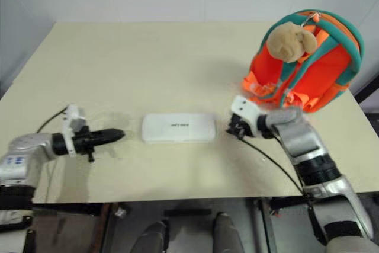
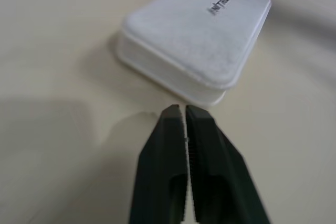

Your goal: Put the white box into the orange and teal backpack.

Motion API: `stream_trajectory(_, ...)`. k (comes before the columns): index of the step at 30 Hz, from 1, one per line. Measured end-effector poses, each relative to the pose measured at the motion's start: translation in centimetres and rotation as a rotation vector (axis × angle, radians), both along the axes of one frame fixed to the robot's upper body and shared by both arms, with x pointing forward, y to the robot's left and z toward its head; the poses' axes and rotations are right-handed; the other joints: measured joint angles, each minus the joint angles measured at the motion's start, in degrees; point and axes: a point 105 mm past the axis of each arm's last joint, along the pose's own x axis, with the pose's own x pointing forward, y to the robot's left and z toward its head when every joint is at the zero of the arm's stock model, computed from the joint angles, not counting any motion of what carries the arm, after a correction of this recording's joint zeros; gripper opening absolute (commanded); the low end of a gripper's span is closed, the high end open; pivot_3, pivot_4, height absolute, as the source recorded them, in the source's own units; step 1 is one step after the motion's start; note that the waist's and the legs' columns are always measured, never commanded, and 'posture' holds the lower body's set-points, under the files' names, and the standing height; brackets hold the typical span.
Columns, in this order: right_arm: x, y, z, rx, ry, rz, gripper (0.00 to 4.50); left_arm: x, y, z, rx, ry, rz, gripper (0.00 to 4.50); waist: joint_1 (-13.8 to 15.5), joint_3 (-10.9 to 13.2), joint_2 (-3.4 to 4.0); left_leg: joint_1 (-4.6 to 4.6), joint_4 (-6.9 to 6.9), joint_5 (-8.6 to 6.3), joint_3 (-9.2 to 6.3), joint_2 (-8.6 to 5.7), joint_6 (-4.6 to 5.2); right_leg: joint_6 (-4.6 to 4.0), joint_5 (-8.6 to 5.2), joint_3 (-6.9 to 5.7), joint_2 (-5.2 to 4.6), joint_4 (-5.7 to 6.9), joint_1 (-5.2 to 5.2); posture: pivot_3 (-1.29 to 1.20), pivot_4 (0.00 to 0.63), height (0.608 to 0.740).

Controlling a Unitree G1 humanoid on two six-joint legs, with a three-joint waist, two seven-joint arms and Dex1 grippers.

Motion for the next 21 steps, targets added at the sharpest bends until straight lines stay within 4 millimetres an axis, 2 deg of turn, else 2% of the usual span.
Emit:
stream_trajectory(7,-1.0,-1.1,2.2,0.041,-0.016,0.031,4.37,-0.9,1.2,1.9,-0.112,0.017,0.025,3.46,0.0,0.0,0.00,0.00,0.01,0.00,0.00,0.00,0.00,0.00,0.00,0.00,0.00,0.00,0.01,0.00,0.150,0.740)
stream_trajectory(8,-1.1,-1.3,2.5,0.061,-0.011,0.024,4.50,-1.0,1.3,2.1,-0.146,0.032,0.031,3.79,0.0,0.0,0.00,0.00,0.01,0.00,0.00,0.00,0.00,0.00,0.00,0.00,0.00,0.00,0.01,0.00,0.150,0.740)
stream_trajectory(10,-1.2,-1.4,2.8,0.095,0.007,0.022,4.50,-1.2,1.4,2.2,-0.189,0.077,0.031,4.35,-0.1,0.0,0.00,0.00,0.01,0.00,0.00,0.00,0.00,0.00,0.00,0.00,0.00,0.01,0.00,0.00,0.150,0.740)
stream_trajectory(11,-1.4,-1.4,3.0,0.124,0.025,0.029,4.50,-1.4,1.5,2.1,-0.219,0.143,0.029,4.46,-0.1,0.0,0.00,0.00,0.01,0.00,0.00,0.00,0.00,0.00,0.00,0.00,0.01,0.02,0.00,0.00,0.150,0.740)
stream_trajectory(14,-1.4,-0.9,3.9,0.194,0.044,0.025,4.50,-0.9,1.6,1.8,-0.258,0.223,0.048,4.46,-0.1,0.0,0.02,0.01,0.05,0.00,0.00,0.00,0.00,0.01,0.00,0.00,0.01,0.04,0.01,0.00,0.150,0.740)
stream_trajectory(17,-1.4,0.2,5.0,0.251,0.067,0.036,4.50,0.3,1.0,1.1,-0.285,0.294,0.065,4.46,0.0,0.0,0.02,0.01,0.10,0.00,-0.02,0.00,0.00,0.01,0.00,0.00,0.01,0.11,0.01,0.00,0.150,0.740)
stream_trajectory(21,-1.8,1.7,4.6,0.327,0.167,0.025,4.50,2.0,-0.1,0.0,-0.314,0.401,0.086,4.46,0.0,0.0,0.02,-0.02,0.09,0.00,-0.02,0.00,0.00,0.02,0.00,0.00,0.02,0.09,0.00,0.00,0.150,0.740)
